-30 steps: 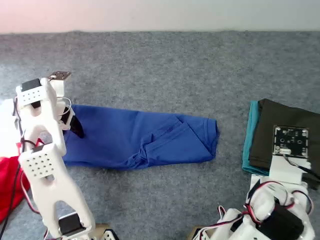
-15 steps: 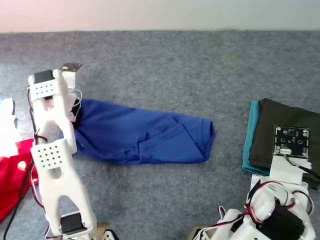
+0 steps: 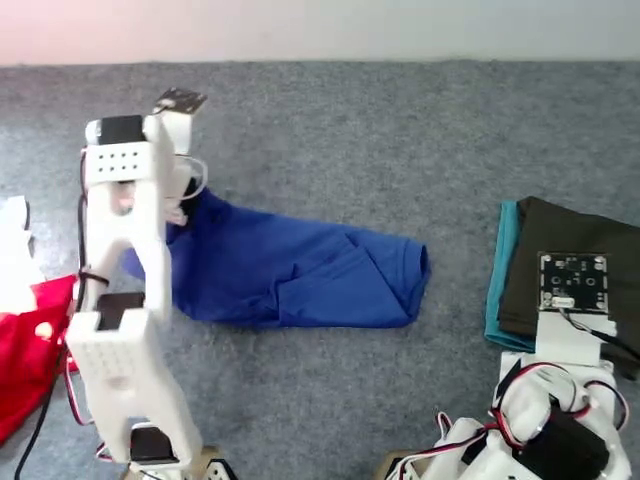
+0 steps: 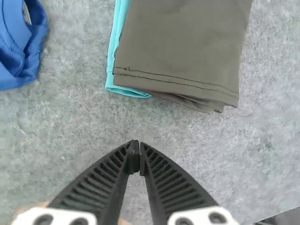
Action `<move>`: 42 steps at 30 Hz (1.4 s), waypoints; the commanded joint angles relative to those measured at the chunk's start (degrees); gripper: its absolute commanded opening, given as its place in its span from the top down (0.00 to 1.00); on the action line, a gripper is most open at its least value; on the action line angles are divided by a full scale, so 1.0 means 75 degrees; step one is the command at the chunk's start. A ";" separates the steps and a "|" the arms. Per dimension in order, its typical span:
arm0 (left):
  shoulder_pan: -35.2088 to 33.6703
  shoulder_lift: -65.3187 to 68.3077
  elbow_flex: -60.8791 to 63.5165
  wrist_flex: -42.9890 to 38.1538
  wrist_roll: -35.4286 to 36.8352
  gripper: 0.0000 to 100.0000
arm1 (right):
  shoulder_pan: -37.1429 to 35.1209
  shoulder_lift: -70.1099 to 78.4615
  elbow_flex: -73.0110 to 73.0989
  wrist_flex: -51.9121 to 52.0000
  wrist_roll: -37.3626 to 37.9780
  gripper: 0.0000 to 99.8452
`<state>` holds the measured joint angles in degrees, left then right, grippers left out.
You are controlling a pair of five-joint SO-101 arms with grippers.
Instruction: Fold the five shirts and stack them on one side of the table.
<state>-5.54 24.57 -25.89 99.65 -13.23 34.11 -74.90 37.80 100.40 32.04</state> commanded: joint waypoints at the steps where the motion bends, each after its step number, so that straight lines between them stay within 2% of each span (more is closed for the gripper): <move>1: 0.0762 -0.1653 0.0381 0.0117 0.0492 0.99 | 0.0041 -0.0029 -0.0082 0.0076 0.0434 0.99; 6: 0.2286 -0.2848 0.1061 0.0117 0.1664 0.99 | 0.0064 -0.0018 -0.0082 -0.0311 0.0504 0.99; 11: 0.3892 -0.2837 0.0967 0.0059 0.2520 0.99 | 0.0064 -0.0006 -0.0082 -0.0346 0.0821 0.99; 17: 0.4759 -0.1946 0.0486 -0.0340 0.2684 0.99 | 0.0064 -0.0029 -0.0082 -0.0346 0.1078 0.99; 26: 0.5322 -0.0012 -0.1495 -0.0188 0.2673 0.98 | 0.0064 -0.0029 -0.0070 -0.0346 0.1078 0.99; 31: 0.5579 0.0516 -0.2268 0.0117 0.2520 0.82 | 0.0064 -0.0029 -0.0070 -0.0252 0.1078 0.99; 34: 0.5579 0.0305 -0.2338 0.0117 0.2614 0.79 | 0.0076 -0.0029 -0.0070 -0.0252 0.1078 0.99; 38: 0.5310 -0.0152 -0.2280 0.0117 0.2520 0.79 | 0.0076 -0.0029 -0.0070 -0.0252 0.1078 0.99; 42: 0.4501 -0.0481 -0.2245 0.0117 0.2508 0.83 | 0.0076 -0.0029 -0.0070 -0.0252 0.1078 0.99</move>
<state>32.18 25.27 -41.36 99.38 5.93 34.11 -74.90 37.80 99.08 39.60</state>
